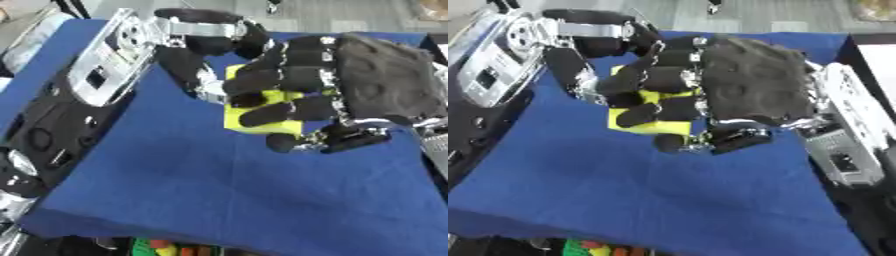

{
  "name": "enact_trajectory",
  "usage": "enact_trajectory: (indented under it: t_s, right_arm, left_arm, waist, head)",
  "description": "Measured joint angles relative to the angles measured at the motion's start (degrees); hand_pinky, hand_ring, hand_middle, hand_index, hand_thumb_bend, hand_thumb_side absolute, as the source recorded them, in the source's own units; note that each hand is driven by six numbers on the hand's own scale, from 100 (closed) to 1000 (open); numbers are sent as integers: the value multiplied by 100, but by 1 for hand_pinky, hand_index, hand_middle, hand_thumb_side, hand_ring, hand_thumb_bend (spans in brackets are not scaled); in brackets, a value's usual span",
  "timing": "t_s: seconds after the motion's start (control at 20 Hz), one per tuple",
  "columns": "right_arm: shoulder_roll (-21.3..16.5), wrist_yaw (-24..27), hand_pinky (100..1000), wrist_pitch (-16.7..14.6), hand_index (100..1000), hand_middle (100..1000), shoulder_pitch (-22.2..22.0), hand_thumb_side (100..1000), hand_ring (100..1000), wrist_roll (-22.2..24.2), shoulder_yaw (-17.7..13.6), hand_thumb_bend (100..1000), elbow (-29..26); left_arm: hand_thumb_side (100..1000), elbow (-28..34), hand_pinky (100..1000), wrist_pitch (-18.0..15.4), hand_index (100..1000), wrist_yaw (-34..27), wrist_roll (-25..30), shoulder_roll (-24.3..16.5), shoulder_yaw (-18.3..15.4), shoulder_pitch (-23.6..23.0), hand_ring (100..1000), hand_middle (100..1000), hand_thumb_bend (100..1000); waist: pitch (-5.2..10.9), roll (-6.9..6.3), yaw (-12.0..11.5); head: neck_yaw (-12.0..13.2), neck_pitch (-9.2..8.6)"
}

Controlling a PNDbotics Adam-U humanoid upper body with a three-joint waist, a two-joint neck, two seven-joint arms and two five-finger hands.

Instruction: Pick up the objects with one hand, pass them to the other hand, and then place them into the box on the other side of the table.

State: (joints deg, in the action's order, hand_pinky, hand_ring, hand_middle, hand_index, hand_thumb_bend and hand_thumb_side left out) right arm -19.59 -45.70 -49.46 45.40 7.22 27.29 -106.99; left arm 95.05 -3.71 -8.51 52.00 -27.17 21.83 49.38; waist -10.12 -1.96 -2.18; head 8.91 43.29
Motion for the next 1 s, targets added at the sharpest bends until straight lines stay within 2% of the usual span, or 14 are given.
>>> enact_trajectory:
  t_s: [0.2,0.45,0.75,1.0]
  right_arm:
    - [1,-119,555,30,777,836,-1,100,548,-378,21,100,56]
    - [21,-232,515,65,759,801,-2,100,515,-804,28,100,140]
    - [59,-250,512,158,763,771,-1,100,512,-1234,32,100,179]
    - [46,-50,526,343,783,740,6,100,521,-1467,-8,100,209]
  left_arm:
    - [778,-2,743,3,689,1,-3,-3,1,-1,562,517,100]
    - [991,-3,759,3,745,-20,-5,-11,2,-9,603,567,100]
    - [1000,-2,786,-16,790,-176,-23,-34,-64,-42,664,622,118]
    - [1000,-12,799,-87,809,-451,-202,-162,-381,-141,685,648,133]
  waist:
    - [0,0,0]
    - [0,-4,6]
    - [0,-6,18]
    - [1,-5,29]
  head:
    - [-10,0]
    - [-29,0]
    - [-88,0]
    - [-183,13]
